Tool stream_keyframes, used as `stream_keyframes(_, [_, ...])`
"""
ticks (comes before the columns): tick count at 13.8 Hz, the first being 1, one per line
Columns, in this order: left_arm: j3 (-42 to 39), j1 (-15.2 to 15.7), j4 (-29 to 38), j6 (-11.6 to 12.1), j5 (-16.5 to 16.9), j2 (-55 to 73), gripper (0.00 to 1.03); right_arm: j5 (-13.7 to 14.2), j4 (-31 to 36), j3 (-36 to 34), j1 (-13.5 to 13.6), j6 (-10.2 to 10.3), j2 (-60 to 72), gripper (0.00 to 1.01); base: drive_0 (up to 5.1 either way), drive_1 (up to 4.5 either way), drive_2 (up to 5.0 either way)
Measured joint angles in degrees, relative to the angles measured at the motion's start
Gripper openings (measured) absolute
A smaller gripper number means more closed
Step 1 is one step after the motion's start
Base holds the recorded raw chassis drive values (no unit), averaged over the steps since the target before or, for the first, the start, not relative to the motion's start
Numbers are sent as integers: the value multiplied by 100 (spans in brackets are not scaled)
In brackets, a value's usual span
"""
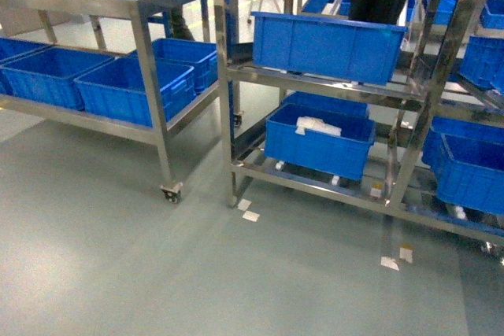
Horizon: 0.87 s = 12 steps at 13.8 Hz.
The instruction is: Pick red block from blue box to shelf
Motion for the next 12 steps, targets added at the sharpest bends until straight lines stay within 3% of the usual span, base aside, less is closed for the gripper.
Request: stream_keyframes(12, [0,0,0,0,0,0,98,0,0,0,0,0,0,28,-133,-133,-133])
